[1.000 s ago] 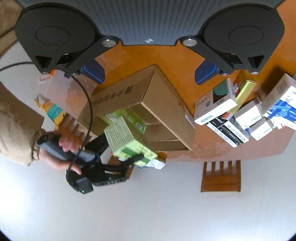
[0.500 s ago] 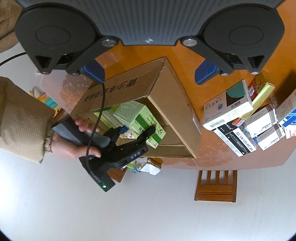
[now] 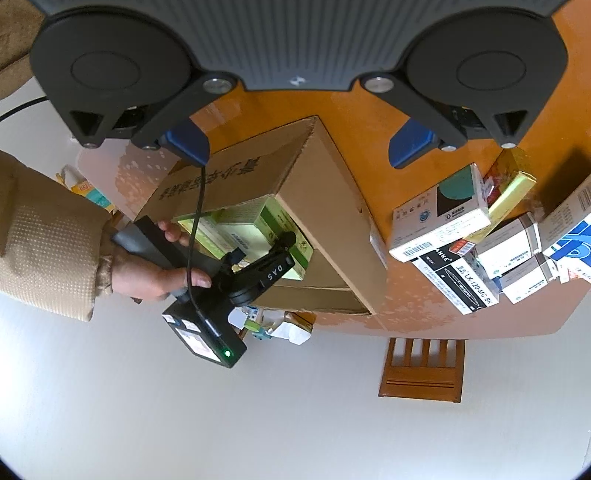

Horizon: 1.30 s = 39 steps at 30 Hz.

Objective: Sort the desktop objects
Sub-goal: 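Lower the green-striped box into the cardboard box beside the bear box, then open the right gripper and leave the box upright against the bear box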

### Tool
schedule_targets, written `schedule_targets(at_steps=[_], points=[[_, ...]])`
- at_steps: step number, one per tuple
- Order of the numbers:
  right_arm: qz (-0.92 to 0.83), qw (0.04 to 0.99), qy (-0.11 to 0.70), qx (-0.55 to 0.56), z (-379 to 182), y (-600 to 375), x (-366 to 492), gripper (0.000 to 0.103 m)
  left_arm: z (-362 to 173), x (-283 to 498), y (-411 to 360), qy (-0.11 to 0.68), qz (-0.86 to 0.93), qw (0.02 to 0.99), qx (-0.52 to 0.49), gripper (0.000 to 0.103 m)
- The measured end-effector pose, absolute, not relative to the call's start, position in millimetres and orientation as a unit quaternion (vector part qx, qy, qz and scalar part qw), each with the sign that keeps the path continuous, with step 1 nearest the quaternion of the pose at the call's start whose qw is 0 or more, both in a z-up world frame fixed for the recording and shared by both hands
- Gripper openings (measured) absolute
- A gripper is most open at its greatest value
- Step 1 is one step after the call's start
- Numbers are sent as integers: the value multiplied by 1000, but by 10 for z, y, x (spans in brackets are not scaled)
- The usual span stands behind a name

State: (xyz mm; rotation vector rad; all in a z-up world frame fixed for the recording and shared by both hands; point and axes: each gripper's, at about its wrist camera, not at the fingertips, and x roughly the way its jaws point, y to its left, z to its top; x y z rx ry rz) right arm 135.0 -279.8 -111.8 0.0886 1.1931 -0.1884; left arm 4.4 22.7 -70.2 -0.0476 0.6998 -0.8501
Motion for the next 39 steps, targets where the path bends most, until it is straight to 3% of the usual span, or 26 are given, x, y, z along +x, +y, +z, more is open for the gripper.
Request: schedule_targets(at_steps=[5,10,15,20,25,39], points=[[-90,824,558,38,-1071,-2780,1414,77,-699,58,240,335,-407,850,-20,103],[-78,838,535,75,-663,-2903,1380,84,-714,80,225,335,-412,847,-14,103],[-1,823,524,219,-376,-3124,1342,93,-726,100,185,334,-419,844,-9,103],[38,788,541,291,-617,-3084,1377,93,-749,106,167,336,-418,844,-4,103],[51,771,558,304,-880,-2938,1414,93,-772,114,186,342,-412,845,-1,103],[58,770,565,291,-927,-2812,1476,94,-796,109,153,343,-408,846,2,103]])
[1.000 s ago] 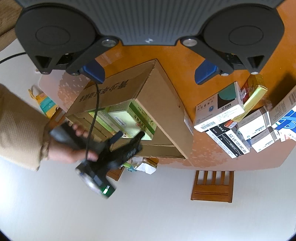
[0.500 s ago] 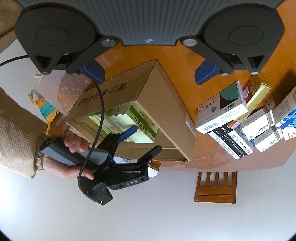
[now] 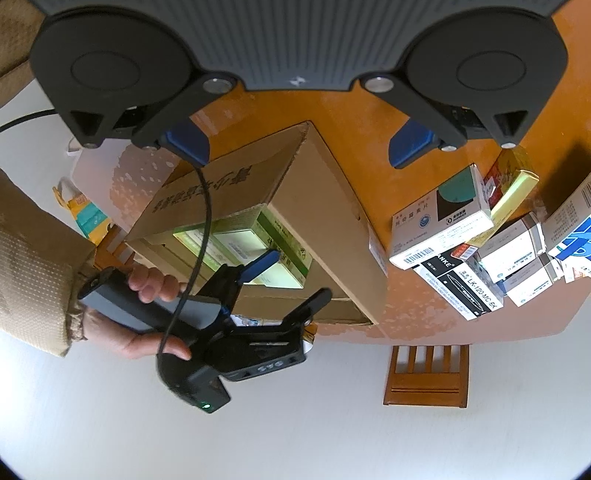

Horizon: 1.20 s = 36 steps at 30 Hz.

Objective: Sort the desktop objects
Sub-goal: 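Open the right gripper and leave the box upright against the bear box, then withdraw the right gripper from the cardboard box toward the medicine pile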

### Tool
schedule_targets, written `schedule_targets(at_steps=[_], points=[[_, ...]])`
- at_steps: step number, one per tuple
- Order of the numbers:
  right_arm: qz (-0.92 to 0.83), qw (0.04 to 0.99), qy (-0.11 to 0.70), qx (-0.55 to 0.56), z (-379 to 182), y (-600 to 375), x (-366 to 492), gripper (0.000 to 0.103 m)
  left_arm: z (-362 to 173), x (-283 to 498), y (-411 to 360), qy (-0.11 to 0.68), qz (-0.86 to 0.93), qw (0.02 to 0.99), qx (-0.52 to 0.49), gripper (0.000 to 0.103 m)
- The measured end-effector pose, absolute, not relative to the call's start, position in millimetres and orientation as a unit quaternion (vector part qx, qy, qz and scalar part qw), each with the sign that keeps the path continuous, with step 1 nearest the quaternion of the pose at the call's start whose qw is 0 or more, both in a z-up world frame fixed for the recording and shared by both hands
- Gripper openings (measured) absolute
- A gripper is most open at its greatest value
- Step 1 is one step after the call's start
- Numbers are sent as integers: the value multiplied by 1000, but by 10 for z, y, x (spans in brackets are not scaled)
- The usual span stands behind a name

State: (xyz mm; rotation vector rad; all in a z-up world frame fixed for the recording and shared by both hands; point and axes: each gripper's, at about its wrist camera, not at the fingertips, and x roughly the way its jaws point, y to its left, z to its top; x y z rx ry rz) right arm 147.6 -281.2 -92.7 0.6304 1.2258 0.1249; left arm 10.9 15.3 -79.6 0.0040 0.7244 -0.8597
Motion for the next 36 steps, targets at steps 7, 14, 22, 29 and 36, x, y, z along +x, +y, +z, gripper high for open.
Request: schedule_targets(at_steps=[7,14,22,29,36], points=[[30,783,574,236,-1014,-2700,1541,94,-793,82,159,343,-405,848,3,103],[18,792,563,236,-1042,-2711,1610,94,-783,55,163,341,-404,849,4,103],[51,797,535,275,-649,-2907,1329,96,-780,30,209,341,-399,851,6,103],[47,755,596,270,-766,-3071,1024,97,-798,44,156,345,-409,844,12,103],[27,737,621,266,-1088,-3067,1029,97,-768,20,101,343,-411,844,22,103]])
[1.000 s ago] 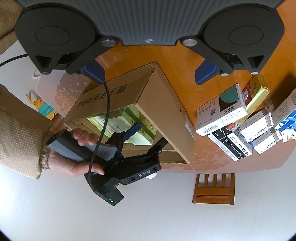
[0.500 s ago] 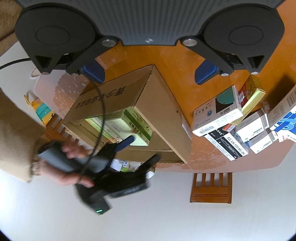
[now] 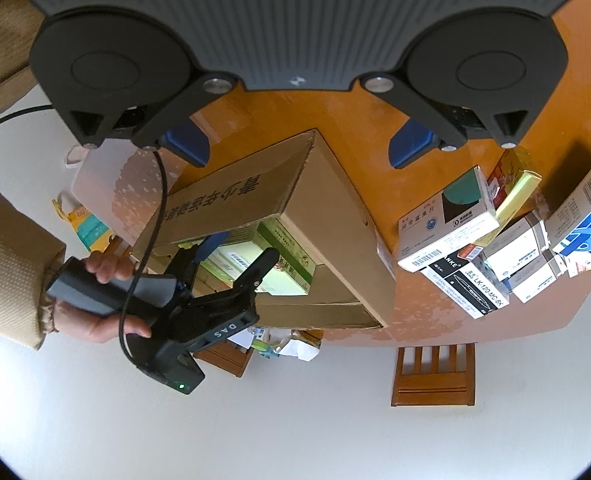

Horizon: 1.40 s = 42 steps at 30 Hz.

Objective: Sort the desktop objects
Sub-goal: 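Withdraw the right gripper from the cardboard box toward the medicine pile, then grasp the blue-white Shenshitong Keli box with the right gripper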

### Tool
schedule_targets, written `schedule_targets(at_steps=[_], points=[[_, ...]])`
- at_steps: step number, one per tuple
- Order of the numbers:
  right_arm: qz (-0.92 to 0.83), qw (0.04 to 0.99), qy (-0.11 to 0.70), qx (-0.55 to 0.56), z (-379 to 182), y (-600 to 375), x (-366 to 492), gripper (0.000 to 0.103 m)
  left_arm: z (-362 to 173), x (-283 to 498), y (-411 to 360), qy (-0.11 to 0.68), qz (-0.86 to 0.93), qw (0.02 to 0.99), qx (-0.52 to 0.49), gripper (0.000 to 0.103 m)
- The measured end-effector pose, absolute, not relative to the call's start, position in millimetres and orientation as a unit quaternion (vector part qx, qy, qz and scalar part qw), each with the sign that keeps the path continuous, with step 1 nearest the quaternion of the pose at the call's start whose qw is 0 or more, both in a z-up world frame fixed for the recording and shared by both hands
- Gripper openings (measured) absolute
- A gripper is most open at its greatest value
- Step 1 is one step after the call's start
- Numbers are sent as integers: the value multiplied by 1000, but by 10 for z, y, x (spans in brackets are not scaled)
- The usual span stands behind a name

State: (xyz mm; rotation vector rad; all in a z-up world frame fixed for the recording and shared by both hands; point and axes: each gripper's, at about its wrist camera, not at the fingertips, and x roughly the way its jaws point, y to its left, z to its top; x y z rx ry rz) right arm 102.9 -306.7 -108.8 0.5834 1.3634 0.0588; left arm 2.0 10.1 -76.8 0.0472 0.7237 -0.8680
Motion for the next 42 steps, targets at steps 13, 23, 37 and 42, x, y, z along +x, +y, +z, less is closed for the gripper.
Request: schedule_targets(at_steps=[13,23,37,42], points=[[59,794,532,289,-558,-3233,769,97,-659,3,16,344,-352,869,46,103],[163,903,343,203,16,-2886,323,103,-536,14,122,360,-251,898,29,103],[252,861,395,197,-176,-1764,205,103,-751,121,734,411,-213,885,47,103],[225,861,411,195,-157,-1476,259,103,-769,233,1036,402,-233,884,43,103]])
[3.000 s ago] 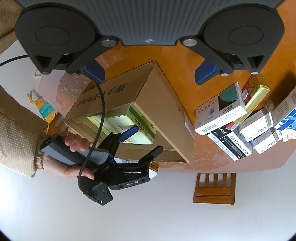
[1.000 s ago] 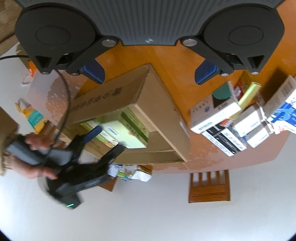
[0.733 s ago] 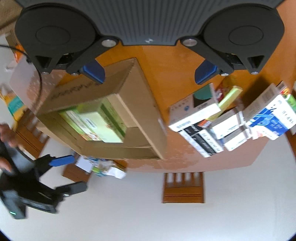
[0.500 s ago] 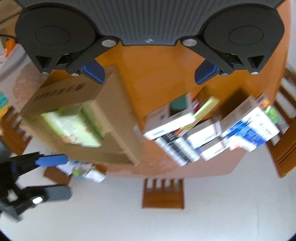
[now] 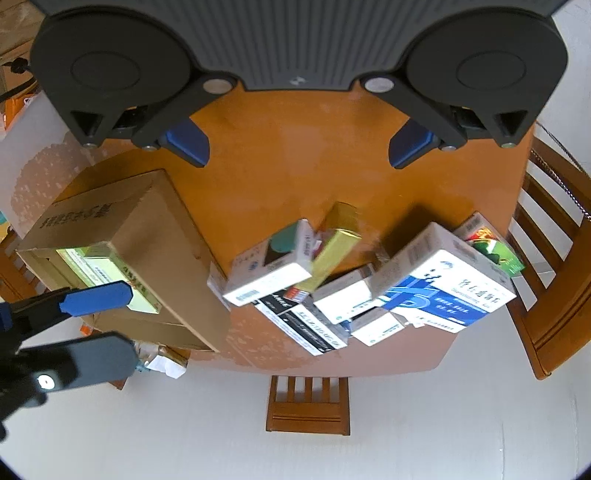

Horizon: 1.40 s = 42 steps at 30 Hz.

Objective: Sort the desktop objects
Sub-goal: 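Grasp the blue-white Shenshitong Keli box with the right gripper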

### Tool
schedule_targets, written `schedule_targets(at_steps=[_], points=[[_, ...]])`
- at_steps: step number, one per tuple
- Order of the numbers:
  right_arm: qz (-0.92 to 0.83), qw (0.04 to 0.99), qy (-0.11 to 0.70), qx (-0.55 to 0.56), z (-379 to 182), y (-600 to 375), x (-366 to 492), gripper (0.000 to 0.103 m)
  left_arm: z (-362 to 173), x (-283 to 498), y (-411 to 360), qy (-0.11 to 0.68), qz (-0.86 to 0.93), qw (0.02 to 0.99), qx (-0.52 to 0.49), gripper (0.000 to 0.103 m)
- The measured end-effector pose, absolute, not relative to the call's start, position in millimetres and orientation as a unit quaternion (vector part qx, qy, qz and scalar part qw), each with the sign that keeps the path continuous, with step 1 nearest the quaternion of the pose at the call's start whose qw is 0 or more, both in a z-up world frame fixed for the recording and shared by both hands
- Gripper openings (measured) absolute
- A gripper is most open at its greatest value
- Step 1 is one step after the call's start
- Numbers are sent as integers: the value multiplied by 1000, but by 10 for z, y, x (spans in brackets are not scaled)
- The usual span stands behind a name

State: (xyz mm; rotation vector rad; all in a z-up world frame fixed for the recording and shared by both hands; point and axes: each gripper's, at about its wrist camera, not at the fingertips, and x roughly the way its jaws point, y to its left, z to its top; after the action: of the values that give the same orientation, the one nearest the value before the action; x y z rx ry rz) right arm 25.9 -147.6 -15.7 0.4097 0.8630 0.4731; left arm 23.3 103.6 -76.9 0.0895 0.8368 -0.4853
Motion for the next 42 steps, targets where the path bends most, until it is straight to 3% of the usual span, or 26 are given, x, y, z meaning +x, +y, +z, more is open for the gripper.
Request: schedule_targets(at_steps=[9,21,30,42], points=[[161,873,431,160,-153,-848,708,103,-909,506,1524,385,-285,877,36,103],[216,879,423,-46,-168,391,1842,103,-1037,845,1831,364,-327,872,-7,103],[256,841,440,-184,-442,892,2099,103,-1108,925,1973,372,-327,868,-36,103],[260,814,479,-201,-749,1037,2330,103,-1145,984,1981,381,-332,862,-43,103]])
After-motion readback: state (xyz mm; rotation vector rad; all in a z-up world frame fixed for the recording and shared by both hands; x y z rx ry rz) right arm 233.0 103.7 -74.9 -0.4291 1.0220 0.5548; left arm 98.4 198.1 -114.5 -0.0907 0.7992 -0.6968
